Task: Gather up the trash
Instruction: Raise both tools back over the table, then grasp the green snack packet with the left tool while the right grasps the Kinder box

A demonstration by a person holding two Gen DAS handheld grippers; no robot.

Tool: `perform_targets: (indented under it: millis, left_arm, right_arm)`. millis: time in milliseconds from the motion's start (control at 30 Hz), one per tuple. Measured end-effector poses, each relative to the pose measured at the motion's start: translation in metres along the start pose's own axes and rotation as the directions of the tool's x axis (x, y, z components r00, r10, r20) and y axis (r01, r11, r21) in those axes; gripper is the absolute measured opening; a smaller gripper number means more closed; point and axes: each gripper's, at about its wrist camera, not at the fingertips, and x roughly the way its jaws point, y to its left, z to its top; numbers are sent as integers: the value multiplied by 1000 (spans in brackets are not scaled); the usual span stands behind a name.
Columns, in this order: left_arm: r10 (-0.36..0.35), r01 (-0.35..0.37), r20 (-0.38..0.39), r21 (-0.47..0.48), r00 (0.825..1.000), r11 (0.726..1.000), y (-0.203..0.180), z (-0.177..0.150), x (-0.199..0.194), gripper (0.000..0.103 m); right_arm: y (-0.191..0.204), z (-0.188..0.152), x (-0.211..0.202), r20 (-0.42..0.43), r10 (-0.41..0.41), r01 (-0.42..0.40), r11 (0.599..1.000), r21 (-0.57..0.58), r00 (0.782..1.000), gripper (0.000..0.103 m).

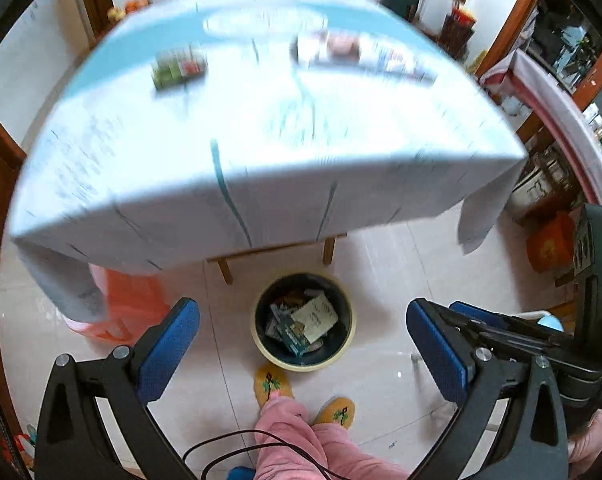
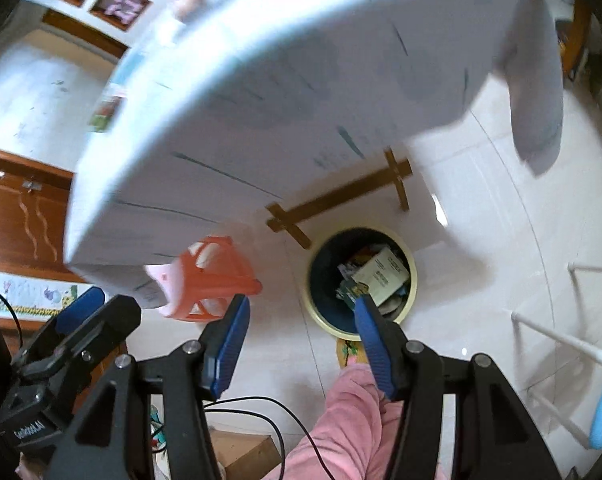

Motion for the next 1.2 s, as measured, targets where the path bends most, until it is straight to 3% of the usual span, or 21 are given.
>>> perform_targets:
  millis: [200, 300, 533, 767, 933, 1200]
  left_arm:
    - [46, -48, 99, 14, 994, 999, -4, 21, -78, 102]
    - [79, -82, 136, 15, 988, 997, -3, 32, -99, 102]
    - [107, -108, 106, 0, 989, 994, 9, 59, -113, 102]
    - [142, -144, 74, 22, 987, 989, 33, 93, -92, 102]
    - [113, -114, 5, 68, 994, 991, 71, 134, -52, 102]
    - [43, -22, -101, 198, 994, 980, 116, 202, 10, 102]
  right_arm:
    - [30, 10, -69, 48, 40, -36, 996, -83, 998, 55]
    - [42, 21, -97, 85, 63, -53, 992, -116, 994, 55]
    - [58, 47, -135, 153, 95, -73, 986, -147, 984, 55]
    - [65, 74, -145, 204, 84, -54, 988, -145, 975, 55]
    - [70, 96, -137, 225, 57, -33, 994, -108, 973, 55]
    - [85, 136, -93, 243, -37, 7, 992, 123, 969, 55]
